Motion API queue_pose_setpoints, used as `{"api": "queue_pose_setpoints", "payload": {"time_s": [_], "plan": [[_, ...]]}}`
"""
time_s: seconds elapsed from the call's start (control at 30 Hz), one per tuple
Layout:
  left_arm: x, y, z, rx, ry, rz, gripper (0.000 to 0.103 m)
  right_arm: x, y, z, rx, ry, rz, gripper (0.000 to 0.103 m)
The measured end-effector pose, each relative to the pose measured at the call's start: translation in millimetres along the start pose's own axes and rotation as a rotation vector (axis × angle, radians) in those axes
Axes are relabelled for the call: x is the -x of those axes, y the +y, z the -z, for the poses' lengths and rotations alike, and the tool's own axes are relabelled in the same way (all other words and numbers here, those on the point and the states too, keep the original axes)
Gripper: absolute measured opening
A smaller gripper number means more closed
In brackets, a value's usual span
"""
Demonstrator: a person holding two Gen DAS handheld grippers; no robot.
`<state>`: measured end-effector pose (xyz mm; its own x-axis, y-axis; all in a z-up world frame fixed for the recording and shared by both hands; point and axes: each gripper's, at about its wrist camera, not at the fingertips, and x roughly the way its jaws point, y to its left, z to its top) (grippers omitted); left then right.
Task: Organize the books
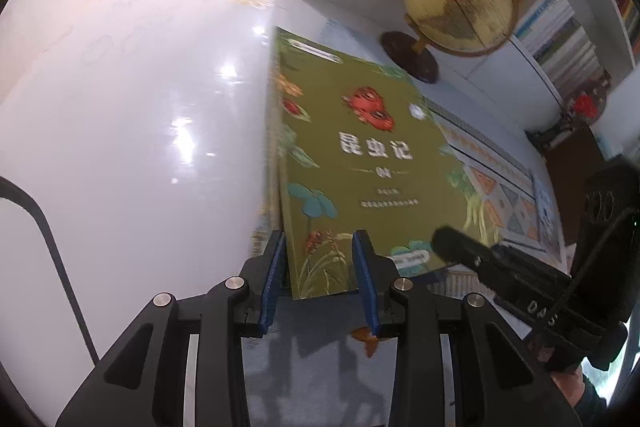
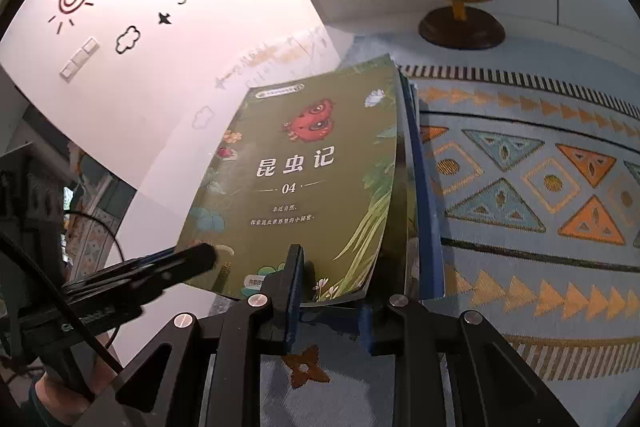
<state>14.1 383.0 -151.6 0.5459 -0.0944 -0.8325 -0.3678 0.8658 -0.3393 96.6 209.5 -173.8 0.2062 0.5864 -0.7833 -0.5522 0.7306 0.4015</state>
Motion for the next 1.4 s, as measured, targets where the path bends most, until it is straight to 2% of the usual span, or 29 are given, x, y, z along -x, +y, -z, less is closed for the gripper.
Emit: {"api": "queue_pose_setpoints", "payload": {"time_s": [0.07,0.17,0.3,0.4,0.53,0.6,0.73,0.87,0.9,0.97,1.0,1.1,1.3,1.4], "plan": [[5,5,2,0.005,-0.014,-0.019,0.031,0,2,3,0.020,0.009,-0.001,0.038],[13,6,3,0.009,-0.032,-0.039,0.031,7,-5,6,0.008,0.018,-0.009,0.051],[19,-10,-1,-0.031,-0.048,-0.037,0.031,25,-31,14,-0.038,0.018,0.020,0.052],[21,-37,-5,-0.124,-0.057,-0.054,0.031,48,-62,26,-0.107,0.019,0.053,0.052],[15,-79,-10,-0.188,-0.039,0.019,0.032,86,-105,43,-0.172,0.005,0.130,0.053],[7,-113,-10,-0.228,-0.034,0.063,0.038,108,-134,53,-0.220,-0.021,0.178,0.054],[-15,-192,-1,-0.330,-0.016,0.127,0.043,148,-196,72,-0.347,-0.067,0.227,0.054],[-40,-267,11,-0.404,0.020,0.183,0.044,182,-252,77,-0.400,-0.074,0.277,0.054],[-46,-286,15,-0.412,0.033,0.205,0.049,189,-263,76,-0.405,-0.079,0.287,0.054],[-60,-319,21,-0.421,0.067,0.234,0.067,209,-291,76,-0.412,-0.094,0.319,0.054],[-69,-340,25,-0.428,0.083,0.250,0.083,214,-302,76,-0.416,-0.099,0.332,0.054],[-91,-387,36,-0.470,0.109,0.290,0.085,236,-344,74,-0.430,-0.109,0.367,0.054],[-156,-459,56,-0.497,0.184,0.310,0.084,259,-425,68,-0.480,-0.085,0.472,0.054],[-184,-481,63,-0.498,0.225,0.304,0.083,266,-461,65,-0.521,-0.082,0.458,0.054]]}}
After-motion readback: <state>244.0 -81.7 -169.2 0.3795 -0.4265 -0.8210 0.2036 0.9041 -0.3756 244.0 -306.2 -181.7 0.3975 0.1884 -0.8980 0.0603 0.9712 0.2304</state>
